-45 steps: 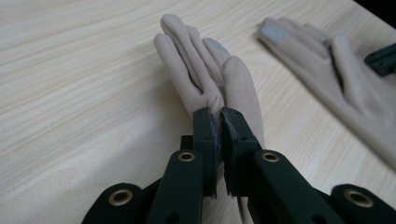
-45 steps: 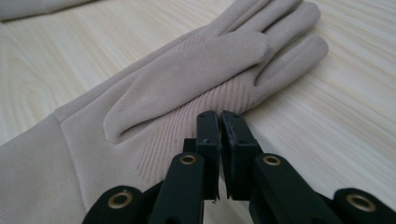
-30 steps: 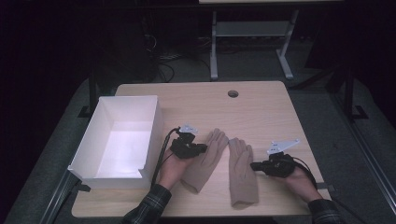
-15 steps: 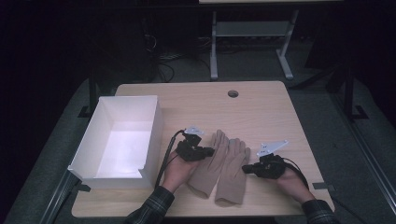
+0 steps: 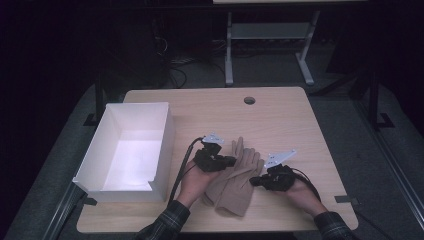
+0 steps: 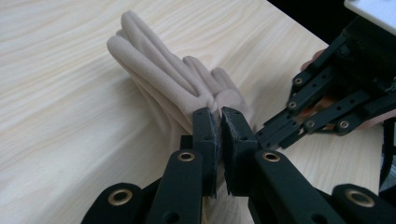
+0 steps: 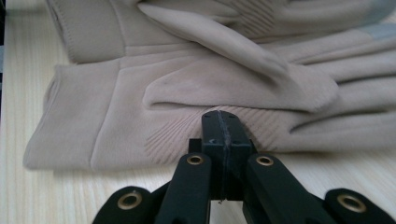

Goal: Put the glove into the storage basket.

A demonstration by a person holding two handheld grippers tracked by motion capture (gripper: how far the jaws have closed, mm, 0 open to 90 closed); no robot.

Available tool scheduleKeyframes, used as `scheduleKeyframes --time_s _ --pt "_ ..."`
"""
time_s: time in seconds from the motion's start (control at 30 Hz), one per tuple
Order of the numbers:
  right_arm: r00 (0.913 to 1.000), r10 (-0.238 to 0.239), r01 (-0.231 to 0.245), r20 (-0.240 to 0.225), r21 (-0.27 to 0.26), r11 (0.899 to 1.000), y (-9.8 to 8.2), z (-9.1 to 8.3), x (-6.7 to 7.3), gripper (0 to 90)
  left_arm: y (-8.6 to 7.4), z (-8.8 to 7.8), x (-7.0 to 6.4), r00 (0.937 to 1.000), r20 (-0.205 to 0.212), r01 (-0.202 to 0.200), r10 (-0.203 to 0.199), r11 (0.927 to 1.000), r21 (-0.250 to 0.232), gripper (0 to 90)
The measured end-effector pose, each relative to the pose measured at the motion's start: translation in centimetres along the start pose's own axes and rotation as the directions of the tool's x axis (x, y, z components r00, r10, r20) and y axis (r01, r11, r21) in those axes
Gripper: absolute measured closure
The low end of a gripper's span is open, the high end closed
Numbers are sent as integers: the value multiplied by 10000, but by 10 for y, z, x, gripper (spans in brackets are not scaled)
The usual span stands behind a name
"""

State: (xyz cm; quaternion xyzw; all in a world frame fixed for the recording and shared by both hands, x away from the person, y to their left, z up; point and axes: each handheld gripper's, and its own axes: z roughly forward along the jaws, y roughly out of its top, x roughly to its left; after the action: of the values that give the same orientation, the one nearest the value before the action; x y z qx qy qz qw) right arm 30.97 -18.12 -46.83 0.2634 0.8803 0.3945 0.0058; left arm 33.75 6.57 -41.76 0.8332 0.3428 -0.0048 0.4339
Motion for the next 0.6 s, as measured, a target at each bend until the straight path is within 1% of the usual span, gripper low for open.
scheduleKeyframes --time_s 0.07,0.1,0.17,0.23,0.27,0.4,0.5,0.53,0.57,0.6 --pt "9999 -105 105 31 21 9999 2 2 1 900 1 4 -4 9999 80 -143 142 9999 86 844" --pt "9999 -105 105 31 21 9999 2 2 1 900 1 4 -4 9999 80 -143 142 9999 86 844" --pt "9999 -92 92 -42 6 10000 5 6 3 900 2 11 -9 9992 195 -339 335 9992 209 844" --pt "9999 -120 120 -89 -4 9999 6 7 4 900 2 14 -11 9990 215 -385 379 9989 266 843" --pt "9999 -115 115 -105 1 9999 6 8 4 900 2 20 -14 9982 297 -535 524 9979 362 843" --pt "9999 -72 72 -134 11 10000 6 7 4 900 -1 32 -19 9975 426 -596 571 9963 612 836" --pt "9999 -111 112 -113 19 9999 5 6 4 896 -2 32 -20 9972 439 -635 613 9966 522 812" --pt "9998 -173 173 -15 28 9998 5 5 3 885 -2 31 -20 9972 458 -606 585 9971 463 804" --pt "10000 -97 97 -6 29 9999 4 3 4 876 -1 30 -20 9970 499 -616 596 9974 383 800" --pt "9998 -165 165 105 -12 9999 4 0 3 865 -1 28 -21 9965 566 -631 614 9976 293 789"
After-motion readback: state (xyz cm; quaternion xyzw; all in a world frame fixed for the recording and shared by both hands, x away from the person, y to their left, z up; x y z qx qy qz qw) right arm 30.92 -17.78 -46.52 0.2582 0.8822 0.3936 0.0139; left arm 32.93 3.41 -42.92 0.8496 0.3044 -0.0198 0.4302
